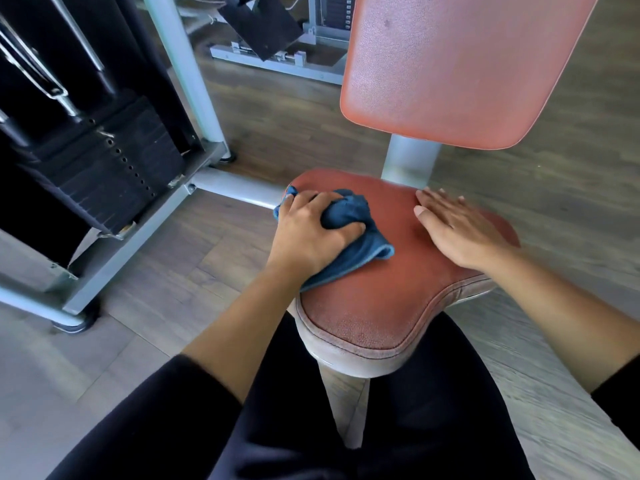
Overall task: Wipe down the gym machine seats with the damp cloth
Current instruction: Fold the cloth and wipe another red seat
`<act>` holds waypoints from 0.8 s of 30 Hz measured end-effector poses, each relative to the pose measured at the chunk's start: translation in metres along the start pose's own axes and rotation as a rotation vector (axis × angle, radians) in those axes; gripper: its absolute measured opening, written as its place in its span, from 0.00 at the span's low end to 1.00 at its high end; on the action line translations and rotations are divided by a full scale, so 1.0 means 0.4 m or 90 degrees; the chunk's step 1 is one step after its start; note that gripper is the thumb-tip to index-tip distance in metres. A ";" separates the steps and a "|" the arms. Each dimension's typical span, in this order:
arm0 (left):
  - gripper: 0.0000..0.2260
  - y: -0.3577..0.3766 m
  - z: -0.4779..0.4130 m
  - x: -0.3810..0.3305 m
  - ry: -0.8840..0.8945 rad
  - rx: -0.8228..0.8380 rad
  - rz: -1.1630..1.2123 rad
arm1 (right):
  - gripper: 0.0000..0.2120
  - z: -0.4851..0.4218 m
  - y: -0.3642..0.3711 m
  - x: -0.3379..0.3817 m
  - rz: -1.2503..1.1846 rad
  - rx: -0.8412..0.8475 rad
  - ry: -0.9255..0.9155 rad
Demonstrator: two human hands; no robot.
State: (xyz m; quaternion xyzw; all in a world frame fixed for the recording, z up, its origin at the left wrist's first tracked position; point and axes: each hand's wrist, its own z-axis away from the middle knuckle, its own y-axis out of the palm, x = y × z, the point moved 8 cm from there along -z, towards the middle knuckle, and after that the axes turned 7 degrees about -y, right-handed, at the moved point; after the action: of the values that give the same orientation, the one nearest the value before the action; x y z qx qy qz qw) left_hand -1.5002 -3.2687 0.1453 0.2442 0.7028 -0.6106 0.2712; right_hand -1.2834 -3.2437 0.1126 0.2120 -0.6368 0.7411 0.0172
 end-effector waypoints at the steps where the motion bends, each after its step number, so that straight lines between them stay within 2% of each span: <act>1: 0.27 0.010 -0.030 0.005 -0.023 -0.004 -0.040 | 0.25 0.001 0.001 0.000 0.000 -0.002 -0.002; 4: 0.25 0.046 -0.105 0.010 -0.078 0.014 -0.259 | 0.25 0.004 -0.002 -0.001 0.002 -0.006 0.000; 6: 0.25 0.075 -0.127 -0.007 -0.047 0.044 -0.340 | 0.25 0.005 -0.004 -0.003 0.008 -0.013 0.002; 10: 0.27 0.073 -0.079 -0.032 0.045 0.100 -0.285 | 0.24 -0.002 -0.003 -0.013 0.024 -0.027 0.021; 13: 0.34 0.027 0.018 -0.053 0.144 0.089 -0.176 | 0.25 -0.009 0.004 -0.018 0.034 -0.003 0.025; 15: 0.32 0.004 0.027 -0.044 0.162 0.077 -0.111 | 0.25 -0.010 0.005 -0.021 0.035 0.001 0.026; 17: 0.29 0.005 -0.022 -0.026 0.155 0.052 -0.104 | 0.25 -0.010 0.005 -0.021 0.036 -0.003 0.025; 20: 0.28 0.044 -0.137 -0.002 0.076 0.020 -0.201 | 0.26 -0.009 0.006 -0.019 0.034 0.008 0.022; 22: 0.25 0.088 -0.196 -0.003 0.013 0.054 -0.283 | 0.26 -0.013 0.008 -0.021 0.042 0.023 0.019; 24: 0.22 0.125 -0.218 -0.032 0.018 0.091 -0.313 | 0.26 -0.017 0.009 -0.023 0.046 0.031 0.020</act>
State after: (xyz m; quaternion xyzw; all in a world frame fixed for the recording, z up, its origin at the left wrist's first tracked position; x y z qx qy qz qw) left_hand -1.4642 -3.1757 0.1271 0.0927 0.6998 -0.7029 0.0868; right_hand -1.2779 -3.2358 0.1055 0.1775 -0.6256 0.7596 -0.0048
